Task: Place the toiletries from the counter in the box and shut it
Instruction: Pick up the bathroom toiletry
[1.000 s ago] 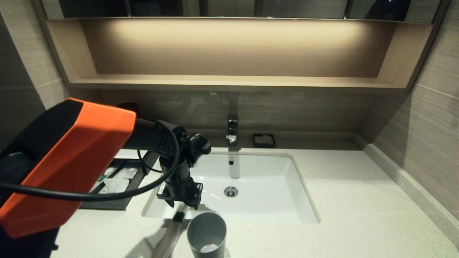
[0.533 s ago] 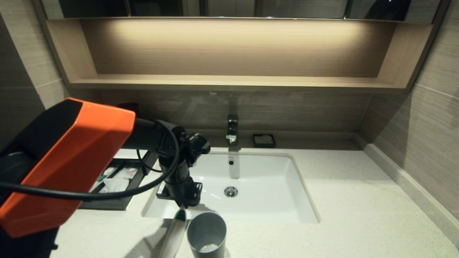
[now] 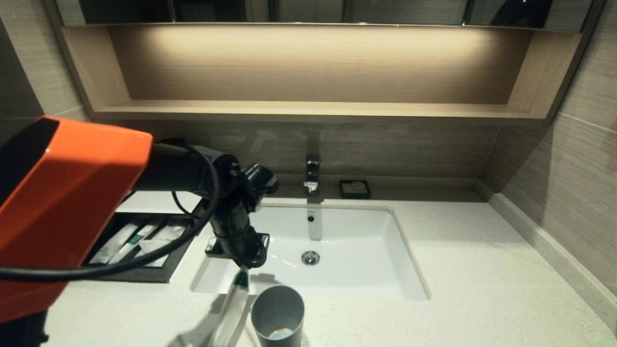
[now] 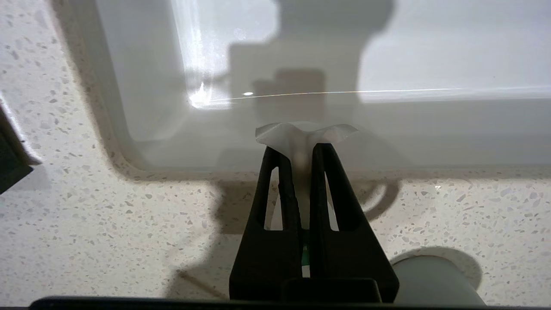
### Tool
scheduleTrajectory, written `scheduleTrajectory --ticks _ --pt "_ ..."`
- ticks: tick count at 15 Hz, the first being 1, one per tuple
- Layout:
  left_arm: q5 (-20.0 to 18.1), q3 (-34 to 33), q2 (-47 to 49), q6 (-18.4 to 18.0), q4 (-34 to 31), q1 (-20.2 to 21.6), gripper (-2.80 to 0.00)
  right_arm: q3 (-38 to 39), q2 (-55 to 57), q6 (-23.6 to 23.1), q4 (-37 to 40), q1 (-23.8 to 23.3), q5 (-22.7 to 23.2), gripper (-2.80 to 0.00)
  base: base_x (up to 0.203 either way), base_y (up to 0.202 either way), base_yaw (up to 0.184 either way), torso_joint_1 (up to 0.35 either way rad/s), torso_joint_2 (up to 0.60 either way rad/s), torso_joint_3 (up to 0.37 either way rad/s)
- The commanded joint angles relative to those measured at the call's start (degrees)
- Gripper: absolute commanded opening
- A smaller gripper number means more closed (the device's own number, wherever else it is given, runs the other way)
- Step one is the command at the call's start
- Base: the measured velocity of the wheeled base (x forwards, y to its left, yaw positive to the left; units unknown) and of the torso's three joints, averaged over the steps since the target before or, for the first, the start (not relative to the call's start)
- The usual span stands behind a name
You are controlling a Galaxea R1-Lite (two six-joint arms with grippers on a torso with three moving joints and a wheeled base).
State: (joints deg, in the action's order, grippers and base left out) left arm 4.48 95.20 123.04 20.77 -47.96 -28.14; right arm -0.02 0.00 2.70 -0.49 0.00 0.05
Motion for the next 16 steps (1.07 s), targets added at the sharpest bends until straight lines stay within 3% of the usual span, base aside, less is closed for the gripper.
scheduleTrajectory --ticks 1,4,12,16 --pt "2.6 -0.1 -3.6 0.1 -0.3 0.1 -2.8 0.0 0.1 0.0 0.0 0.0 0.0 -2.8 0.0 0.0 0.0 0.0 0.0 0.0" --pt "6.8 -0.3 -6.3 0.1 -0.6 1.2 -2.8 0.0 0.1 0.0 0.0 0.0 0.0 -2.8 0.0 0.0 0.0 0.0 0.0 0.0" --pt "11.2 -0.8 -12.5 -2.2 -1.7 8.4 -2.8 0.0 0.1 0.0 0.0 0.0 0.0 -2.8 0.0 0.0 0.0 0.0 0.0 0.0" --pt "11.4 -1.3 -15.4 -4.8 -2.7 13.4 -2.8 0.0 0.1 0.0 0.0 0.0 0.0 -2.8 0.0 0.0 0.0 0.0 0.0 0.0"
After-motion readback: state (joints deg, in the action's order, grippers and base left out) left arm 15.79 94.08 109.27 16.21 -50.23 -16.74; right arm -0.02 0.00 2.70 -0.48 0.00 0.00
